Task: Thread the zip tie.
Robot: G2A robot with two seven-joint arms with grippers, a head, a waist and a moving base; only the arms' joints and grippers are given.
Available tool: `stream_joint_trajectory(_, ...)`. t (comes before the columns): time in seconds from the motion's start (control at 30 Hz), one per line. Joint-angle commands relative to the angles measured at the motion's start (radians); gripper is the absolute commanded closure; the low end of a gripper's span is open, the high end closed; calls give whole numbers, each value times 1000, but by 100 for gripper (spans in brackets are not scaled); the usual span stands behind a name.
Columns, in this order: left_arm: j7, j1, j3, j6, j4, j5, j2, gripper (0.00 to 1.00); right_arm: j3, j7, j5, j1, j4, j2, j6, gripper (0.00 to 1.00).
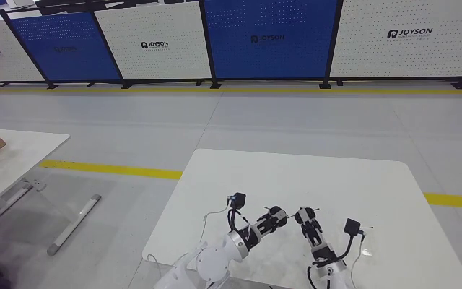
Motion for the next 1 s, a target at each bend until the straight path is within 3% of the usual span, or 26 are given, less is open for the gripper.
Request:
stream_joint_trajectory(0.0,1,0,2,-2,0,-1,0,100,1,-10,10,-7,-14,1,0,100)
stream_joint_trajectory(0.97,25,14,-6,-5,-8,25,2,100,8,0,-1,-12,0,3,0,98)
